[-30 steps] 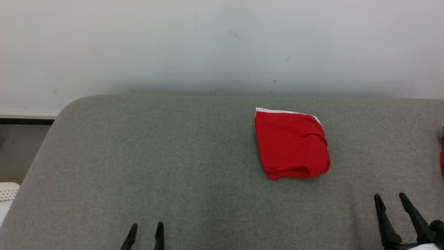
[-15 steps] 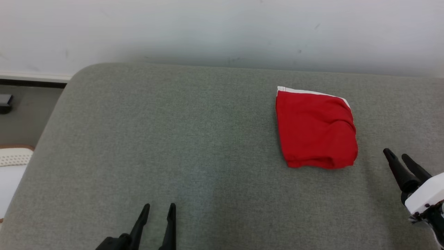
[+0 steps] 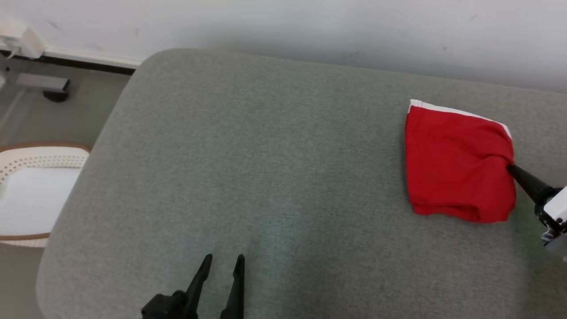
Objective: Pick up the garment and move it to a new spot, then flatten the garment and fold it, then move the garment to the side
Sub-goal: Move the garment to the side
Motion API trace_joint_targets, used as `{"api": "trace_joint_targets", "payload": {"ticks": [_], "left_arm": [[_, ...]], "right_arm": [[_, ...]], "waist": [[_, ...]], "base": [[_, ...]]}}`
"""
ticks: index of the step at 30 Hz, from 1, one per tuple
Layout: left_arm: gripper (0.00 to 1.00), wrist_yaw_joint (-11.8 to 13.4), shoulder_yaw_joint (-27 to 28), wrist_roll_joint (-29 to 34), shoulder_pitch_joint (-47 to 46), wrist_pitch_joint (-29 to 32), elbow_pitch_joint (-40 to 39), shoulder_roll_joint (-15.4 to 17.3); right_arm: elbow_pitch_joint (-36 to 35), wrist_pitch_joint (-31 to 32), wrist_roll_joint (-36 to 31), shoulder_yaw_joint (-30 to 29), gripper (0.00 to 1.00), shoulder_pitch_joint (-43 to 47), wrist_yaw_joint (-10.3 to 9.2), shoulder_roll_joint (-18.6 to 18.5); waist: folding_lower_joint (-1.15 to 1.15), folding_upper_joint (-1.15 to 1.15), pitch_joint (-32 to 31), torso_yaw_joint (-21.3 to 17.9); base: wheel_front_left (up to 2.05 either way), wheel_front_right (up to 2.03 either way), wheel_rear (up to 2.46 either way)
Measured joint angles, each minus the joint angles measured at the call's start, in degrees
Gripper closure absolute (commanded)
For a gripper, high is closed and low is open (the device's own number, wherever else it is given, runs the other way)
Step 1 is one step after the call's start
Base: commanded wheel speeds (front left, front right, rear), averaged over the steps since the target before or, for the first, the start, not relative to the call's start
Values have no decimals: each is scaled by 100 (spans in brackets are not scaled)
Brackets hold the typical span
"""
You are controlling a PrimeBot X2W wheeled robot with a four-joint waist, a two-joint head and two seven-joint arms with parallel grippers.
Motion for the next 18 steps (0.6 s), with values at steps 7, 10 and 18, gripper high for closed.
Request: {"api": "trace_joint_targets", "payload": {"ticks": [7, 10, 18], "left_arm": [[0, 55, -192, -112, -57, 0, 19, 0], [0, 78, -255, -147, -62, 0, 36, 0], [0, 157, -320, -205, -85, -1, 49, -1]], "right_arm": [[428, 216, -619, -500, 0, -386, 0, 298], [493, 234, -826, -624, 0, -494, 0, 474], [327, 171, -1289, -673, 100, -593, 0, 671]], "waist": [[0, 0, 147, 258], [0, 0, 182, 323], [0, 0, 219, 351]], "base": [[0, 0, 0], [0, 0, 0], [0, 0, 0]]}}
